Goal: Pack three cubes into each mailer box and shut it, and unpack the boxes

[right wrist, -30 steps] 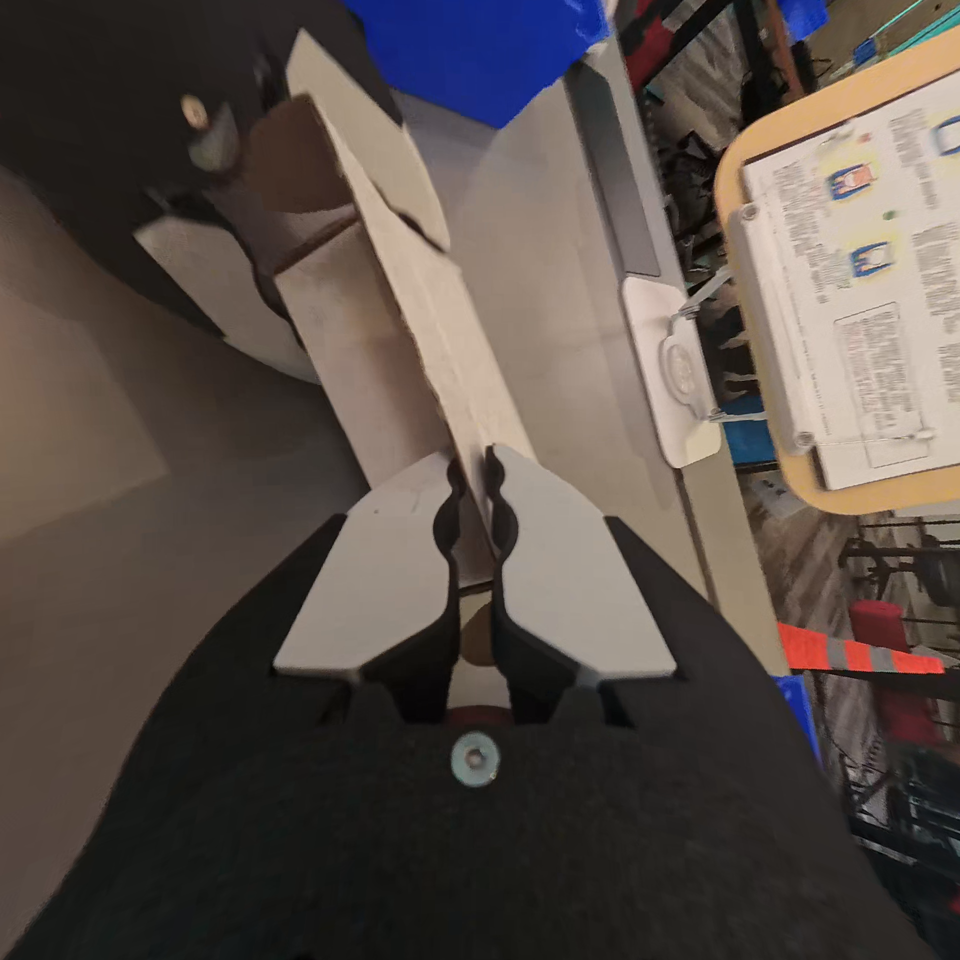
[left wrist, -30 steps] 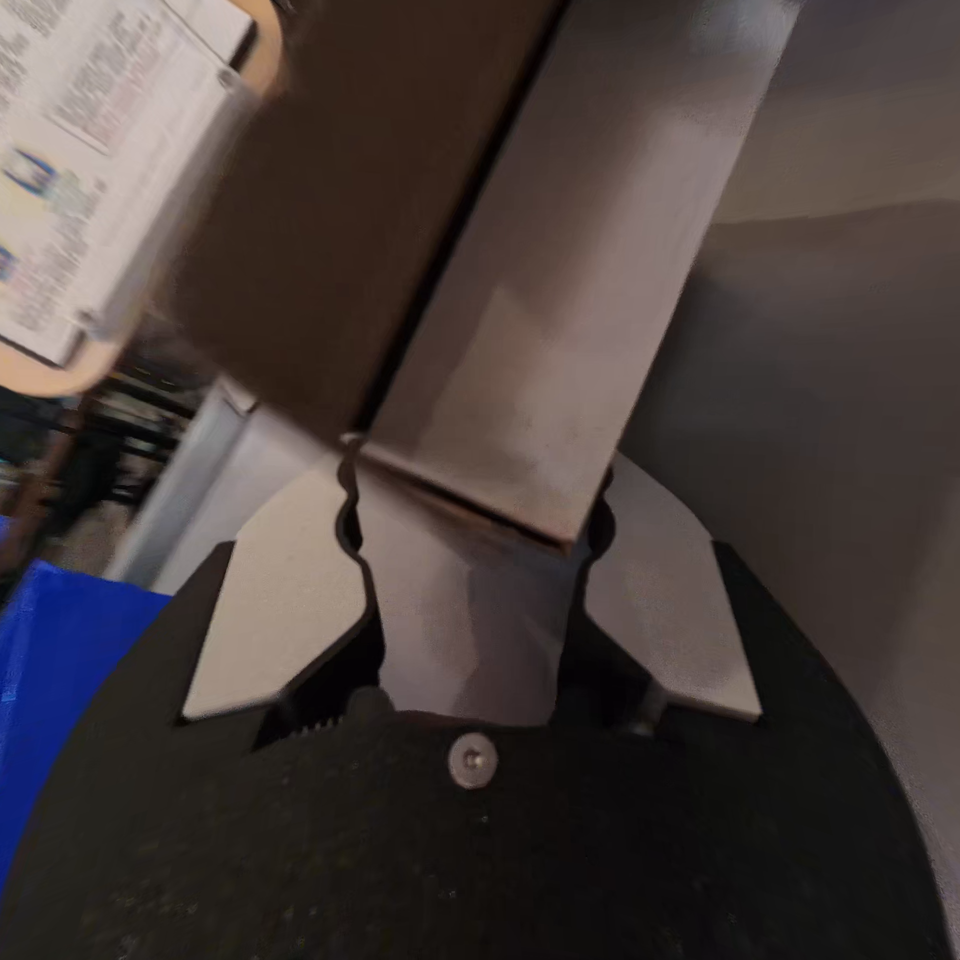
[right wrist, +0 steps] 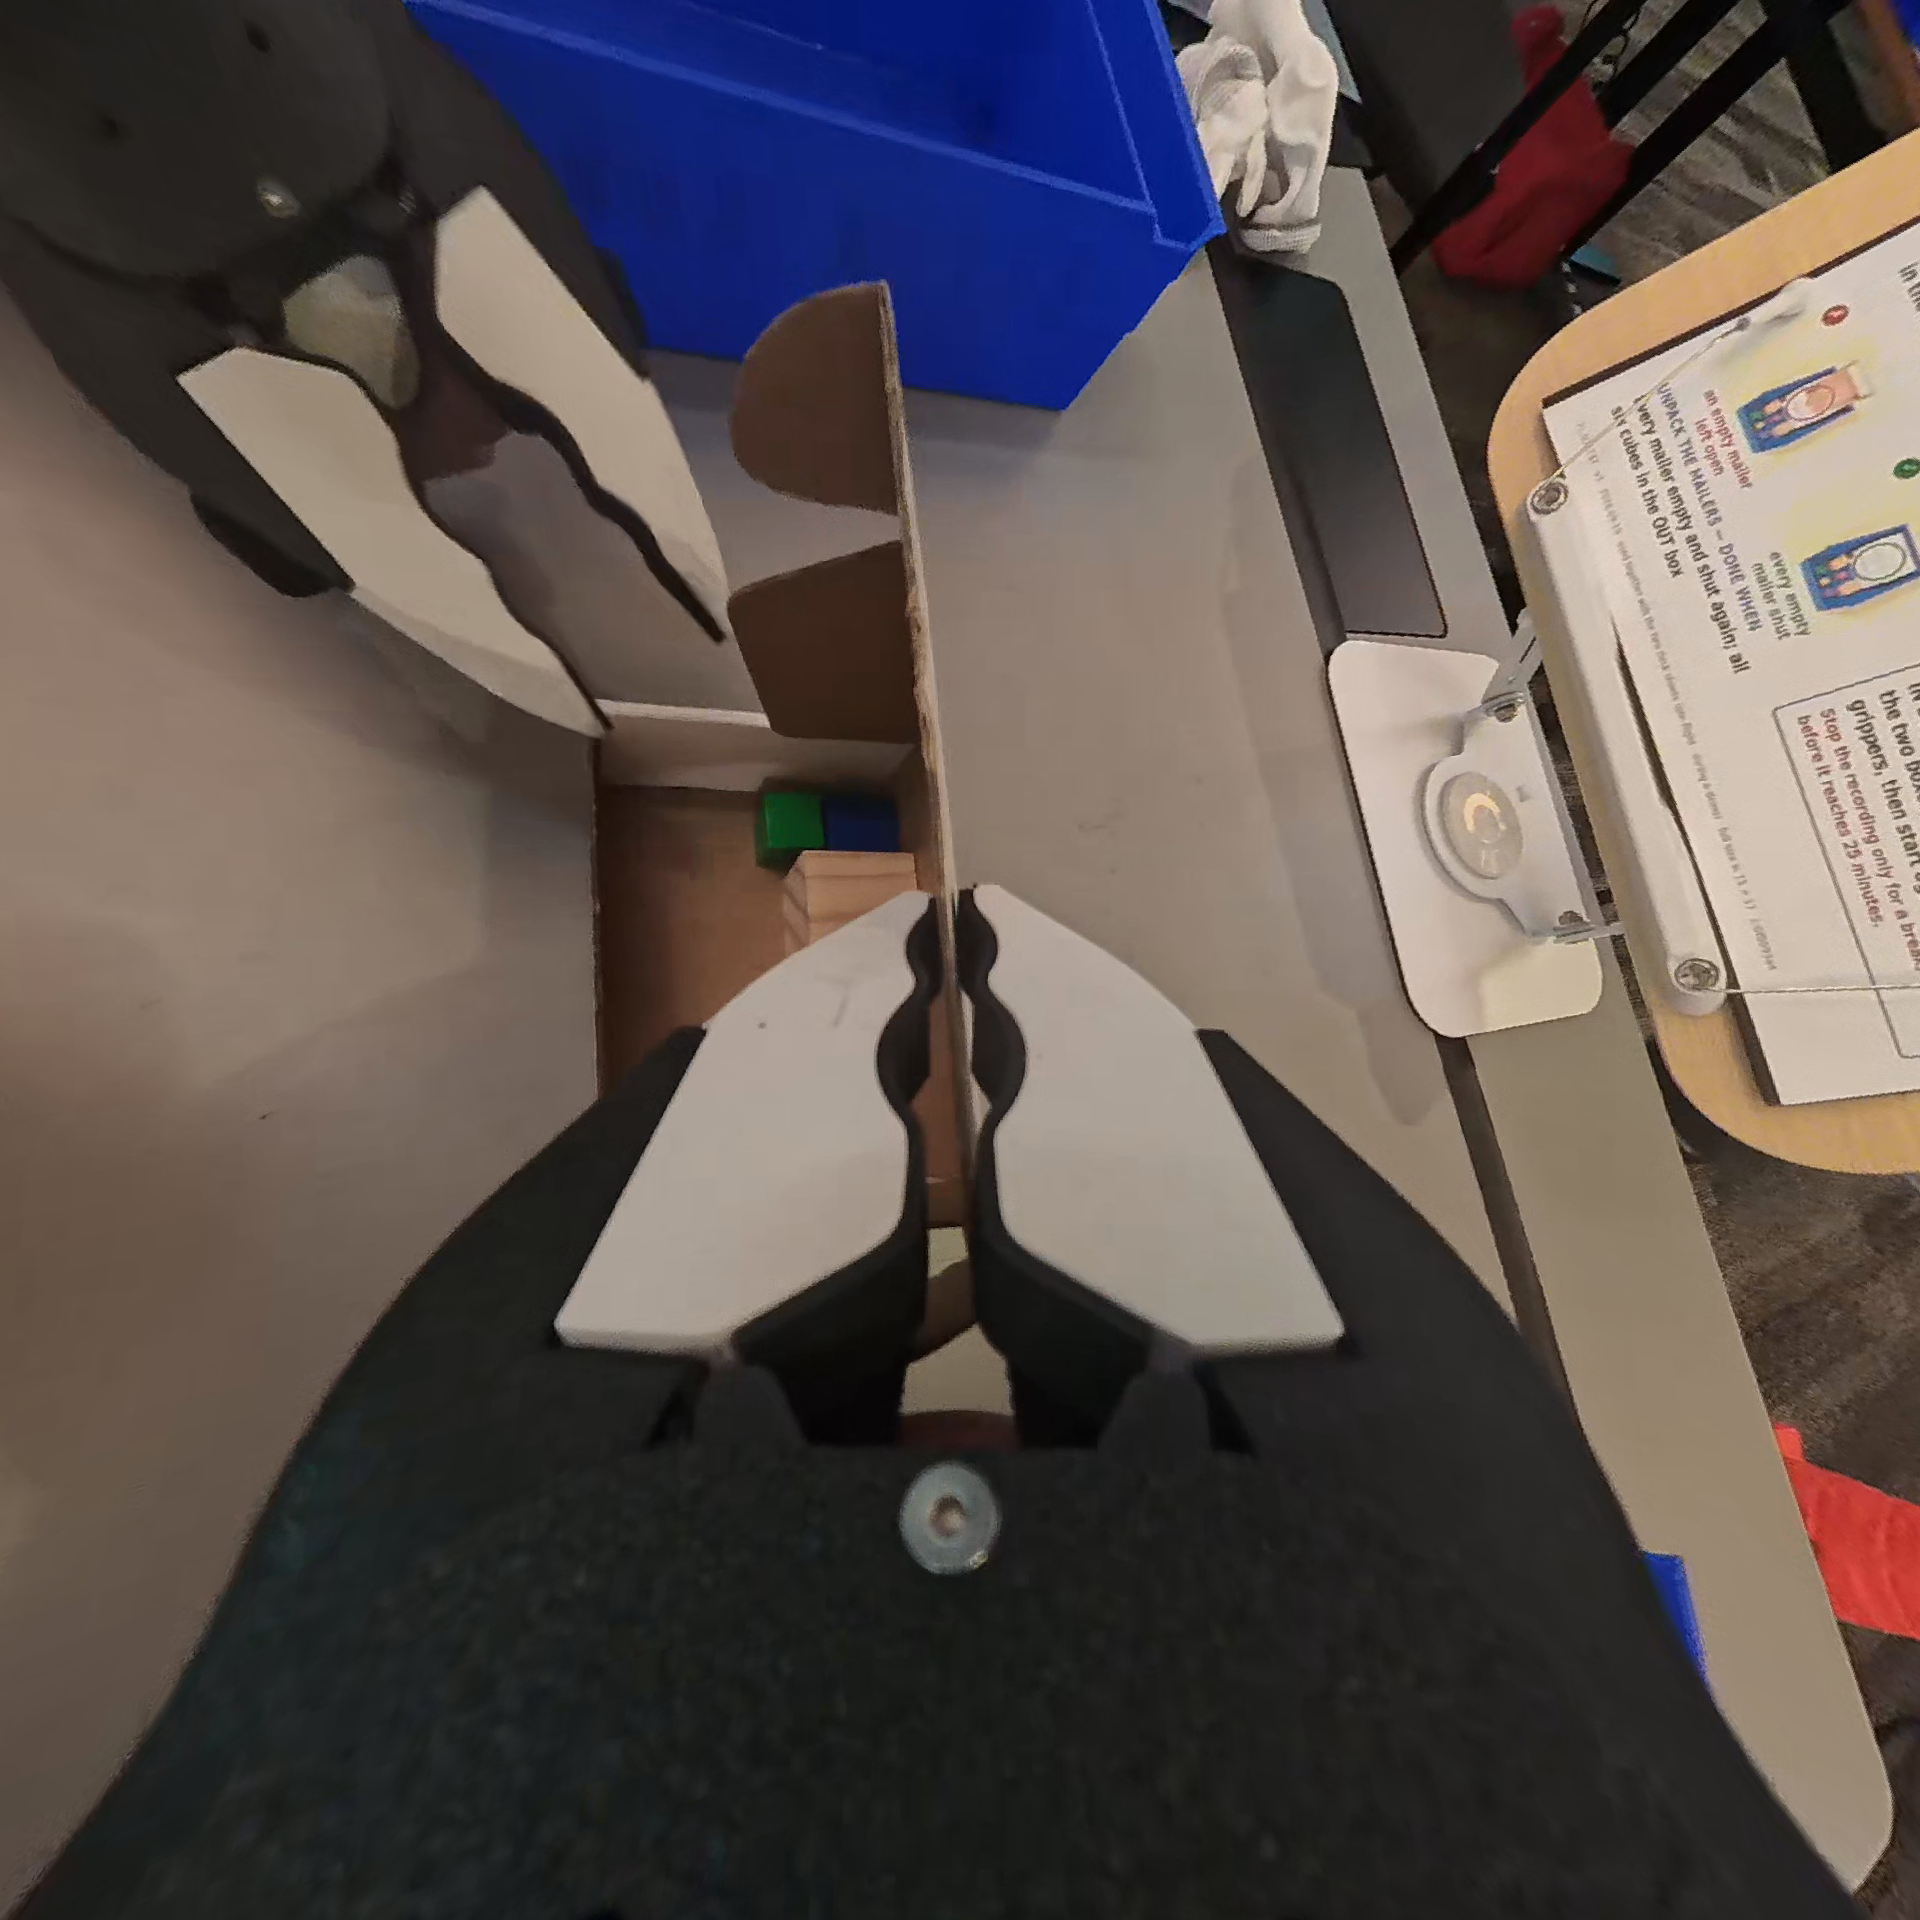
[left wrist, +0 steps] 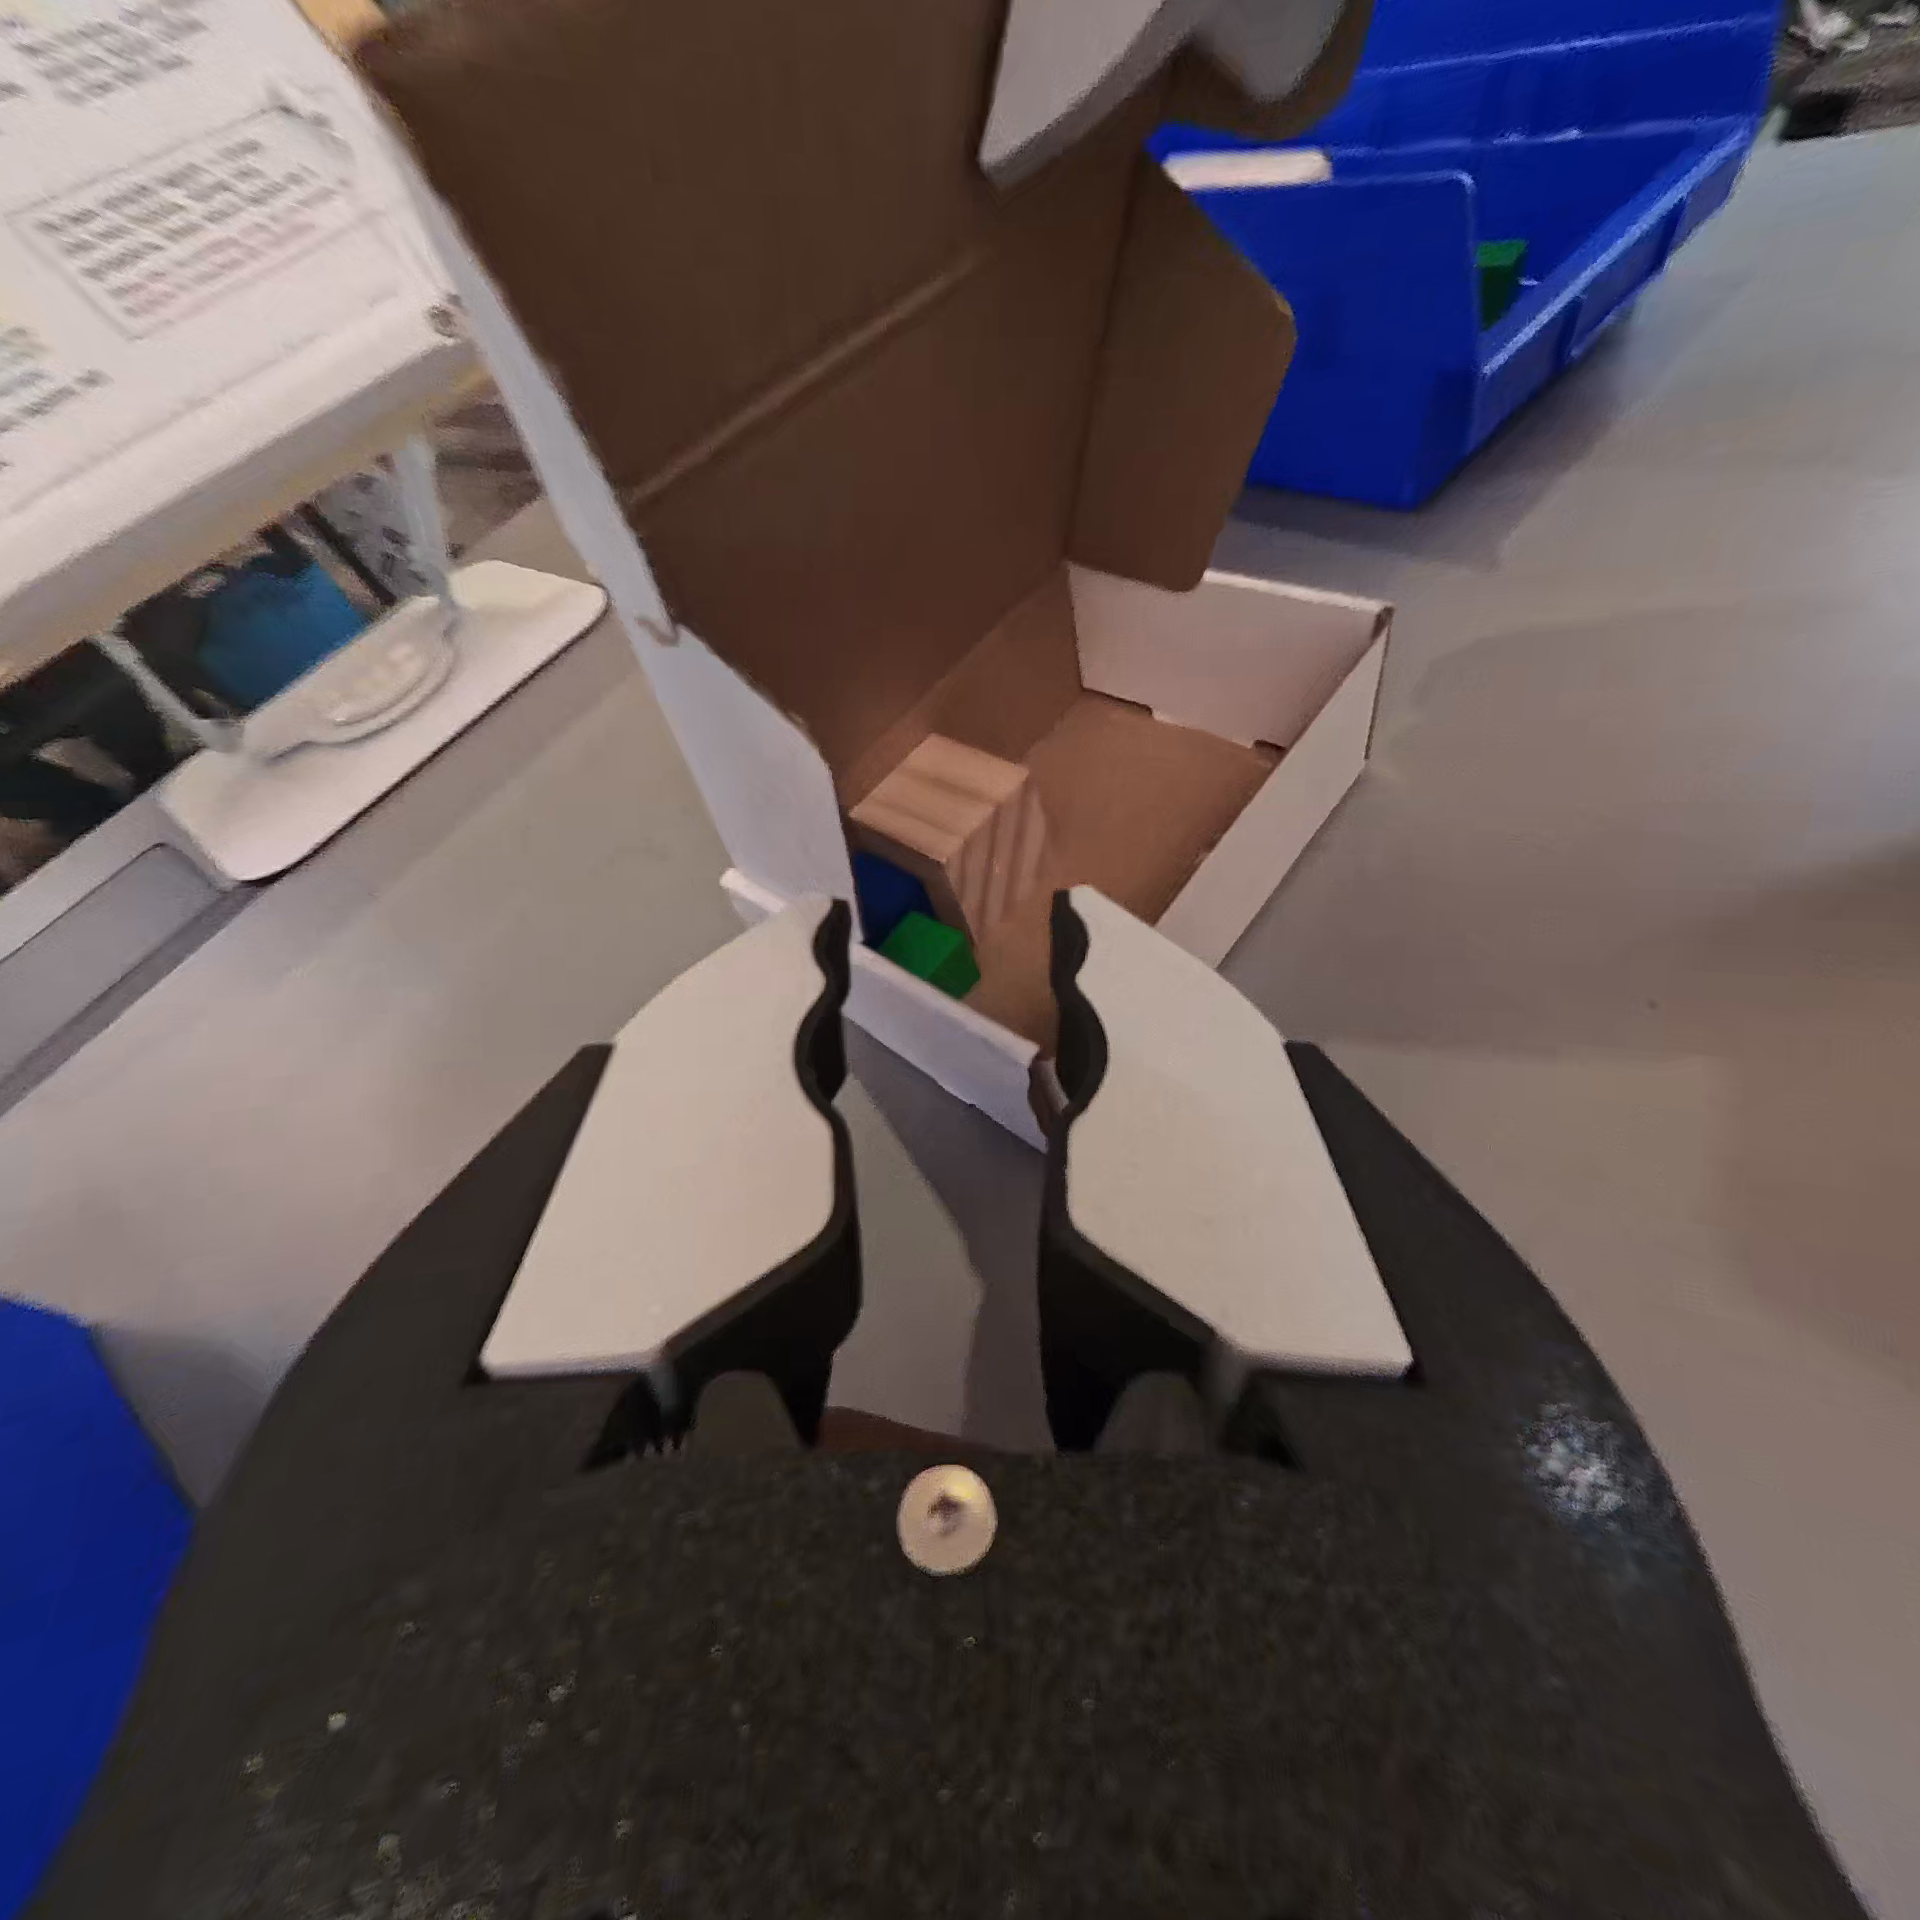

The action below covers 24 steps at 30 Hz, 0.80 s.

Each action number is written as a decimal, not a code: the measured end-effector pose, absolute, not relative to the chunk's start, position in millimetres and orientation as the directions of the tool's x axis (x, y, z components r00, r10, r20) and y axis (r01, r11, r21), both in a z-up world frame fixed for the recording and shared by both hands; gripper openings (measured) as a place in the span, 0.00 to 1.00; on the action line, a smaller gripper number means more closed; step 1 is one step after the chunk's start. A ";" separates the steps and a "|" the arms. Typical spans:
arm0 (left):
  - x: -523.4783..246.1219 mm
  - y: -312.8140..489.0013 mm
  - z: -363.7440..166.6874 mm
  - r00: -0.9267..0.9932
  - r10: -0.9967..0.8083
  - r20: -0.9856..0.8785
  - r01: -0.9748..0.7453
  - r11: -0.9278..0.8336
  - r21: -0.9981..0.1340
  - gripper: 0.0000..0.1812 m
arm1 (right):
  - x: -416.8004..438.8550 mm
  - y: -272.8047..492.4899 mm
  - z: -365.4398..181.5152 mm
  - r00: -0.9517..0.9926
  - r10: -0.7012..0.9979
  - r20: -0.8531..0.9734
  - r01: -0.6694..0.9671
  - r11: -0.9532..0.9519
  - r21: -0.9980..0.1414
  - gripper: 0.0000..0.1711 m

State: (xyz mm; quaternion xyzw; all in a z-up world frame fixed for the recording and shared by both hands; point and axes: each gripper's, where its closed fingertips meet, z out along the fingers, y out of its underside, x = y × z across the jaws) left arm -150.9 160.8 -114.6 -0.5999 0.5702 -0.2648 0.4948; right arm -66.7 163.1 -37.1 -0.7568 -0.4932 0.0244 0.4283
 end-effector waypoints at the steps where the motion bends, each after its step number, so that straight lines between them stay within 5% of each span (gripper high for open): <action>1: -147.0 161.1 -121.7 0.168 -0.959 -0.228 -0.451 0.131 -0.883 0.18 | -66.4 163.7 -36.5 0.511 0.767 0.389 0.728 -0.144 -0.671 0.01; 6: -138.9 160.6 -145.3 0.092 -0.994 -0.063 -0.475 0.011 -0.880 0.15 | -48.2 188.2 -30.0 0.553 0.715 0.427 0.728 -0.165 -0.666 0.01; 8: -137.8 159.8 -146.3 0.107 -0.992 -0.071 -0.460 0.014 -0.888 0.14 | -30.0 213.5 -34.1 0.576 0.669 0.470 0.759 -0.224 -0.612 0.01; 11: -134.9 148.8 -150.8 0.093 -0.993 -0.070 -0.472 0.018 -0.881 0.00 | -9.3 252.9 -57.7 0.565 0.669 0.483 0.806 -0.324 -0.495 0.02; 15: -136.2 155.2 -150.7 0.153 -0.984 -0.088 -0.473 0.005 -0.881 0.00 | -17.6 283.0 -70.0 0.528 0.746 0.405 0.831 -0.356 -0.428 0.02; 21: -135.6 152.0 -151.6 0.167 -0.983 -0.074 -0.477 -0.015 -0.879 0.00 | -16.3 308.3 -127.4 0.314 0.846 0.432 0.946 -0.315 -0.070 0.01; 24: -135.1 145.8 -151.0 0.182 -0.980 -0.077 -0.475 -0.019 -0.880 0.00 | -27.9 316.1 -155.7 0.315 0.874 0.370 0.945 -0.325 -0.036 0.04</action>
